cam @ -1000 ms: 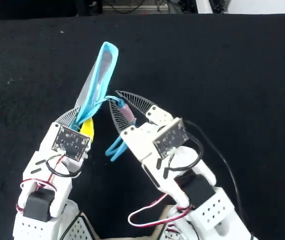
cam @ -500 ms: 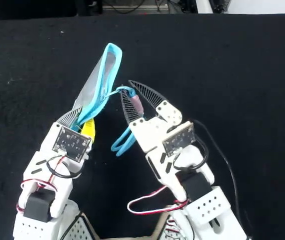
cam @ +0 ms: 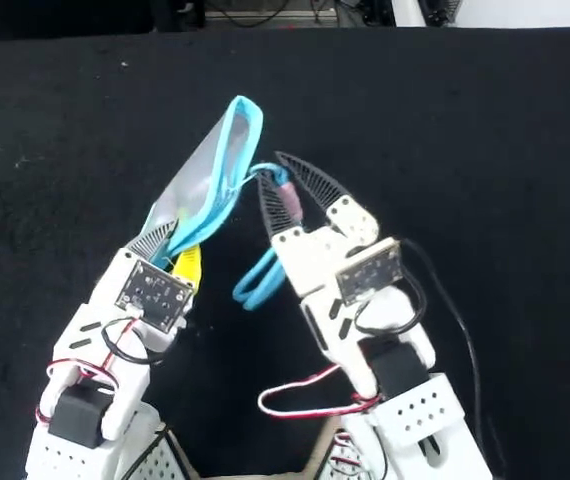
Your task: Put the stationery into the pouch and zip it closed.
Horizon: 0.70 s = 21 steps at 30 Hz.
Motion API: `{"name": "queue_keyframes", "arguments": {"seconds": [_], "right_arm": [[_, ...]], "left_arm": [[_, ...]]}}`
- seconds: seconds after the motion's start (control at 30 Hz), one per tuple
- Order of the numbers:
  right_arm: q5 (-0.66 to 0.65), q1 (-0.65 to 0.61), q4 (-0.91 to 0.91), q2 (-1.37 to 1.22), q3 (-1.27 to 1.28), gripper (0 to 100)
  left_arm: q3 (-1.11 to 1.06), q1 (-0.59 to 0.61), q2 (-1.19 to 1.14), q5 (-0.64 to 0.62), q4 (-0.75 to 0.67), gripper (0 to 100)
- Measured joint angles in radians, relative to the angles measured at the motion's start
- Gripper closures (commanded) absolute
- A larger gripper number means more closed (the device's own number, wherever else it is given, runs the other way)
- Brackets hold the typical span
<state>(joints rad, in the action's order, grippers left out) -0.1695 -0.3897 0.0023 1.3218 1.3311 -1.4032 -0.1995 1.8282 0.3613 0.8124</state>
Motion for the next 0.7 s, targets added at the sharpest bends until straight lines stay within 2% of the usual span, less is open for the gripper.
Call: {"name": "queue_keyframes", "arguments": {"seconds": [0.33,0.7], "right_arm": [[0.061,0.02,0.0,-0.034,0.0,98.8],[0.072,0.032,-0.006,-0.322,-0.12,98.8]], "left_arm": [[0.0,-0.017,0.002,0.0,0.002,97],[0.0,-0.017,0.002,0.0,0.003,97]]}}
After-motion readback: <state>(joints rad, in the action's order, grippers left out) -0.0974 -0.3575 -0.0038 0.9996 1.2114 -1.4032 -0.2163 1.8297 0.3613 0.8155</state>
